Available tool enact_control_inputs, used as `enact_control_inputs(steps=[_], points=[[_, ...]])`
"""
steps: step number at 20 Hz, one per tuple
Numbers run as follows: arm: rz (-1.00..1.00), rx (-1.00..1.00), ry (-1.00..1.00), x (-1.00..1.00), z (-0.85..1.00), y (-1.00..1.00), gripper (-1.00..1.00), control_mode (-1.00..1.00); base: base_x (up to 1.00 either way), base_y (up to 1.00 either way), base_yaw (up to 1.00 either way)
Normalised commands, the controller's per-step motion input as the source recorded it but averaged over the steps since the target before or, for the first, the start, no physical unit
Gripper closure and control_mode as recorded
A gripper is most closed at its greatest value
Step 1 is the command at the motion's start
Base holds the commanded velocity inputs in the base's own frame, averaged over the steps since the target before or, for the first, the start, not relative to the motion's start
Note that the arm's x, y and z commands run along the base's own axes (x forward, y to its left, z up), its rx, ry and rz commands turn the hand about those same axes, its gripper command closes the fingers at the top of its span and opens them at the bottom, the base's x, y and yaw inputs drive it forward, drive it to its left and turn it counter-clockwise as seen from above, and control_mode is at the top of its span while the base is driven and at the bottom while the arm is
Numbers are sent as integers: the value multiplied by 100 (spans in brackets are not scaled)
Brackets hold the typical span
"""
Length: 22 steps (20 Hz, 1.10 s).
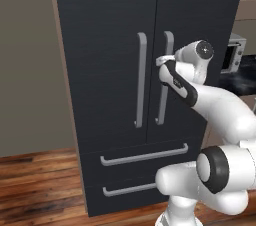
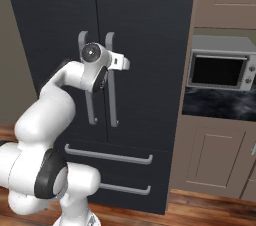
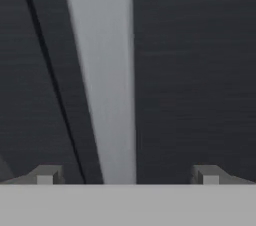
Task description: Retrieve the chicken drumstick from the fridge and place it on the saucepan with marinade on the stove.
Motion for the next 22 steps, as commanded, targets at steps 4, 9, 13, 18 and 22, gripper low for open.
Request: enact_control_inputs(steps=[4,9,13,18,22], points=[[0,0,0,72,0,0,-100,-100,0,0,0],[0,0,0,77,0,0,-100,-100,0,0,0],[0,0,1,76,0,0,-100,-100,0,0,0],[0,0,4,75,0,0,100,-100,0,0,0],[0,0,10,42,0,0,100,-100,0,0,0]])
